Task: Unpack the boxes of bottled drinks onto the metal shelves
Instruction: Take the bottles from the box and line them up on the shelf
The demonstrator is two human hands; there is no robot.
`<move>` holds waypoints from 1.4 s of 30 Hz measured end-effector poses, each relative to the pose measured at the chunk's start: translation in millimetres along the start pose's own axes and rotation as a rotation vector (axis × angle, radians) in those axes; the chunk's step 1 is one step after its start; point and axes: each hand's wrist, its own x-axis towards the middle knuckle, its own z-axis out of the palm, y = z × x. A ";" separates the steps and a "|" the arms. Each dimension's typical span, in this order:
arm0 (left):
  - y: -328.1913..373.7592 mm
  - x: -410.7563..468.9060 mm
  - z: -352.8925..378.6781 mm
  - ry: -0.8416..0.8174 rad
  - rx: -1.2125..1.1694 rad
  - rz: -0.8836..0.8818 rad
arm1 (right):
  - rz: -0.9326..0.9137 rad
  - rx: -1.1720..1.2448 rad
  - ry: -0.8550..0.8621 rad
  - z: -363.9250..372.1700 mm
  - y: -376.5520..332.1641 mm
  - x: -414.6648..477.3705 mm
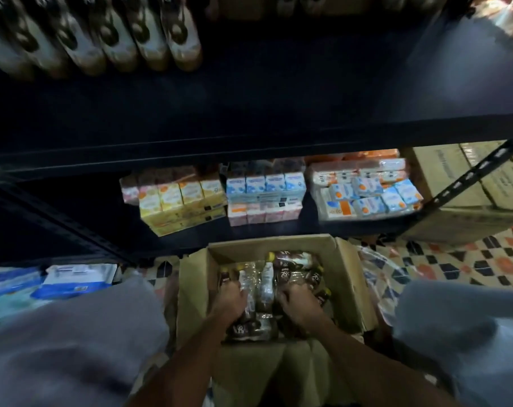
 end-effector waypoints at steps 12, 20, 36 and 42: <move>-7.5 62.9 46.0 -0.064 -0.095 -0.194 | 0.351 0.045 -0.124 48.6 -20.8 92.0; 0.6 74.3 51.1 0.012 -0.144 -0.279 | 0.292 0.025 -0.103 77.1 -36.0 97.8; 11.7 1.7 -11.2 0.010 -0.621 -0.157 | 0.046 0.367 -0.161 -14.1 -32.7 34.3; 40.4 -43.7 -54.9 0.064 -0.592 -0.035 | -0.024 0.388 -0.088 -56.8 -56.2 -2.2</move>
